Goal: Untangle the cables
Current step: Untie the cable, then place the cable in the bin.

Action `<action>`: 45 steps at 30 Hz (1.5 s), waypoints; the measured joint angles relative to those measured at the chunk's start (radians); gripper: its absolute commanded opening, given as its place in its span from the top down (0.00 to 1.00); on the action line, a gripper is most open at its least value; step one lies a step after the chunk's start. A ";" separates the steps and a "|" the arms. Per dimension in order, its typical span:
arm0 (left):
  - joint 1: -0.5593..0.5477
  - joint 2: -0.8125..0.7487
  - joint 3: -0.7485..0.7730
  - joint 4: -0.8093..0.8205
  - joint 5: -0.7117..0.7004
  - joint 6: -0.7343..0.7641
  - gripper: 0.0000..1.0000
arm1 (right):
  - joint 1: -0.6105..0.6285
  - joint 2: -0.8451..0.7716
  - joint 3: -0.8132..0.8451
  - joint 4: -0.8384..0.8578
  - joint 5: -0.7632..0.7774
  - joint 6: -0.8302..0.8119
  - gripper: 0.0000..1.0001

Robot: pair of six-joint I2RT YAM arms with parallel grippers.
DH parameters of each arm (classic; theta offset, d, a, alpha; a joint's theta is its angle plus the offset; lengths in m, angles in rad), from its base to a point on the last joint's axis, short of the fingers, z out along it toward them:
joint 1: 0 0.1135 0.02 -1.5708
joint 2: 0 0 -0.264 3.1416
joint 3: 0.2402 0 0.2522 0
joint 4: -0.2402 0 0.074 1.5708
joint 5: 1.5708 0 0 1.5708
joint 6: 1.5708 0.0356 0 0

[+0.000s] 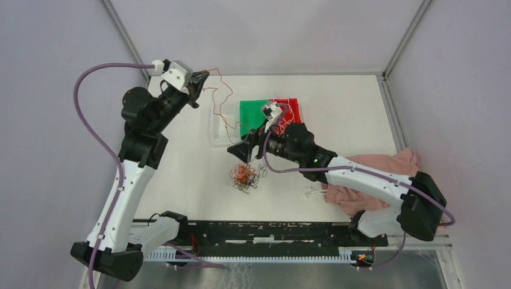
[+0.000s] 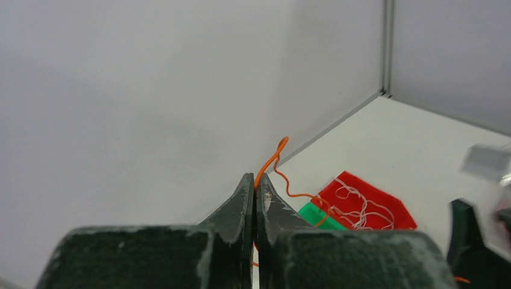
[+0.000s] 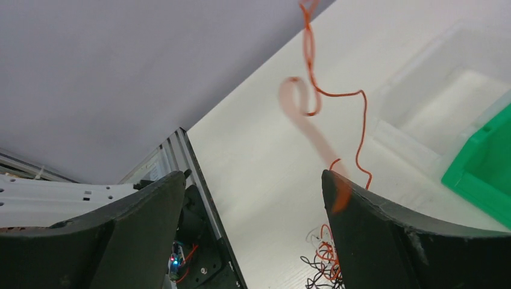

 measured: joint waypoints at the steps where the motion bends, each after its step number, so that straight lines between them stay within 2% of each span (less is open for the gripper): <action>1: 0.000 0.010 -0.016 -0.002 -0.023 0.006 0.97 | -0.006 -0.029 0.000 -0.008 0.000 -0.003 0.03; 7: 0.000 0.084 -0.066 -0.002 -0.154 0.045 0.97 | -0.049 -0.180 -0.051 -0.069 -0.002 -0.031 0.01; 12: 0.000 0.115 -0.066 0.010 -0.186 0.047 0.97 | -0.077 -0.252 -0.144 -0.118 0.002 -0.032 0.01; 27: 0.000 0.240 -0.066 0.070 -0.221 0.048 0.97 | -0.121 -0.352 -0.228 -0.174 0.088 -0.017 0.03; 45: 0.018 0.281 -0.166 0.113 -0.438 0.132 0.97 | -0.151 -0.347 -0.235 -0.217 0.143 -0.006 0.06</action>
